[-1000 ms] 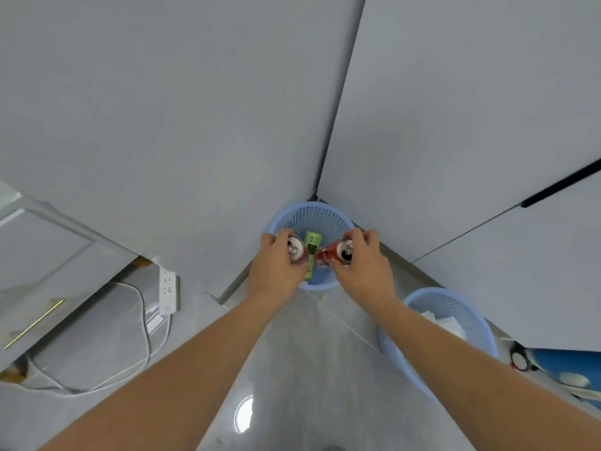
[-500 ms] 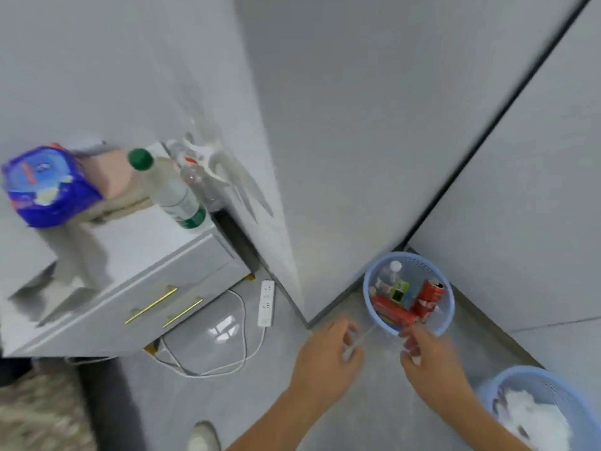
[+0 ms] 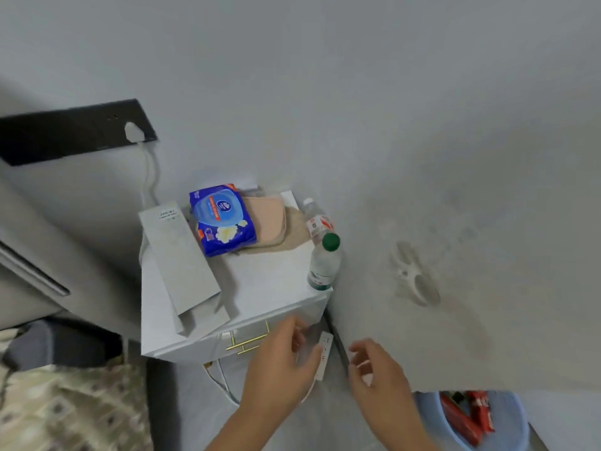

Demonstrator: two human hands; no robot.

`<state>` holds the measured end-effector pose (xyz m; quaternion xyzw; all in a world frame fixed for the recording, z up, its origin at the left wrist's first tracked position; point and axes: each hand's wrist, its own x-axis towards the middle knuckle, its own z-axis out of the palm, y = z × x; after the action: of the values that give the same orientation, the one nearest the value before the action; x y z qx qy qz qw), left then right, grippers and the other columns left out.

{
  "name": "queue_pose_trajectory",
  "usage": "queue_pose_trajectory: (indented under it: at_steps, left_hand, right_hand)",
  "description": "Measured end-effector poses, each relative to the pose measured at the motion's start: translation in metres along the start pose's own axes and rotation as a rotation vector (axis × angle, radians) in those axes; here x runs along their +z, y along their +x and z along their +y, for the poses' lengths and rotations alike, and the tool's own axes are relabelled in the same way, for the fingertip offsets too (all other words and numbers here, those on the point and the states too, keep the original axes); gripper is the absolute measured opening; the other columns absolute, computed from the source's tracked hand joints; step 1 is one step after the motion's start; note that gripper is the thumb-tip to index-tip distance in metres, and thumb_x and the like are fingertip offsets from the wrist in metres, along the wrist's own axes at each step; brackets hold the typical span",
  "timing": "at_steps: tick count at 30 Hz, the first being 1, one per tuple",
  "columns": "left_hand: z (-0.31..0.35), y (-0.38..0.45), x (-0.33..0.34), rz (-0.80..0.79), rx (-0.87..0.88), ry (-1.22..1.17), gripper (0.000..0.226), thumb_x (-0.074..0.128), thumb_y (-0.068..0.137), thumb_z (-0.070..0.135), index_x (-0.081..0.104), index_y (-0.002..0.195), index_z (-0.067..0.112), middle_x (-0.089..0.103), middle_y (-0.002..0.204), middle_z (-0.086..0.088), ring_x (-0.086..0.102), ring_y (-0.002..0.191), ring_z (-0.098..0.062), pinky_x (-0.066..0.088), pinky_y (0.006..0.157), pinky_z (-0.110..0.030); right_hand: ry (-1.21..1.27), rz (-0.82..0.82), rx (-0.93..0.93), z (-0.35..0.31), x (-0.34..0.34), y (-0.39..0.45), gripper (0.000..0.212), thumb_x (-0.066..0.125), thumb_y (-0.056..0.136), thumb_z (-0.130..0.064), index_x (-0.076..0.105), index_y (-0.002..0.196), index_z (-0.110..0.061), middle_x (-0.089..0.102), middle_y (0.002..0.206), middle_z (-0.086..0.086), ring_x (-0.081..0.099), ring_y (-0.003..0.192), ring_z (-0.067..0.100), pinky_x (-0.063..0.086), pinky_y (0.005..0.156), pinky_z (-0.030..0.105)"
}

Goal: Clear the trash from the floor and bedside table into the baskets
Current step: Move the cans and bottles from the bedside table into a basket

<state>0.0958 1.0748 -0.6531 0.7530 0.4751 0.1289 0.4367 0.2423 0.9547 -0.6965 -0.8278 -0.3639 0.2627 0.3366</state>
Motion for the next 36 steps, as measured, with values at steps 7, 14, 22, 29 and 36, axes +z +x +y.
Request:
queue_pose_trajectory:
  at_steps: [7, 14, 22, 29, 36]
  left_hand:
    - [0.006, 0.094, -0.062, -0.063, -0.008, -0.031, 0.035, 0.065, 0.088, 0.025, 0.049, 0.115, 0.040, 0.062, 0.100, 0.017, 0.061, 0.095, -0.004, 0.054, 0.080, -0.027]
    - [0.037, 0.232, -0.076, -0.049, -0.018, -0.158, 0.028, 0.057, 0.098, 0.031, 0.051, 0.123, 0.022, 0.065, 0.103, 0.003, 0.064, 0.086, -0.015, 0.053, 0.070, -0.032]
    - [0.069, 0.342, 0.006, -0.230, -0.251, 0.007, 0.076, 0.053, 0.086, 0.034, 0.025, 0.154, 0.015, 0.040, 0.151, -0.021, 0.051, 0.130, -0.042, 0.042, 0.110, -0.042]
    - [0.035, 0.377, 0.054, -0.039, -0.512, -0.012, 0.085, 0.048, 0.082, 0.042, 0.019, 0.156, 0.013, 0.038, 0.151, -0.018, 0.043, 0.137, -0.038, 0.040, 0.112, -0.050]
    - [-0.030, 0.416, 0.078, -0.034, -0.442, -0.263, 0.100, 0.068, 0.045, 0.055, 0.032, 0.137, 0.034, 0.058, 0.128, -0.013, 0.066, 0.107, -0.041, 0.059, 0.085, -0.058]
  right_hand:
    - [0.182, 0.123, 0.101, -0.088, -0.010, 0.080, 0.092, 0.089, 0.072, -0.036, 0.030, 0.142, -0.048, 0.039, 0.140, -0.022, 0.046, 0.126, -0.001, 0.049, 0.099, 0.030]
    - [0.319, 0.192, 0.040, -0.113, 0.017, 0.119, 0.100, 0.095, 0.063, -0.029, 0.036, 0.140, -0.050, 0.047, 0.141, -0.026, 0.045, 0.132, -0.005, 0.037, 0.104, 0.019]
    - [0.219, 0.336, -0.115, -0.096, 0.024, 0.140, 0.043, 0.079, 0.084, -0.015, 0.058, 0.116, -0.035, 0.053, 0.116, -0.015, 0.058, 0.113, 0.009, 0.051, 0.090, 0.024]
    - [0.203, 0.336, -0.153, -0.082, 0.020, 0.144, 0.037, 0.078, 0.084, -0.022, 0.056, 0.110, -0.035, 0.050, 0.113, -0.016, 0.058, 0.107, 0.009, 0.048, 0.086, 0.018]
    - [0.184, 0.327, -0.159, -0.077, 0.017, 0.138, 0.033, 0.075, 0.088, -0.025, 0.056, 0.114, -0.033, 0.048, 0.116, -0.017, 0.057, 0.111, 0.009, 0.048, 0.088, 0.018]
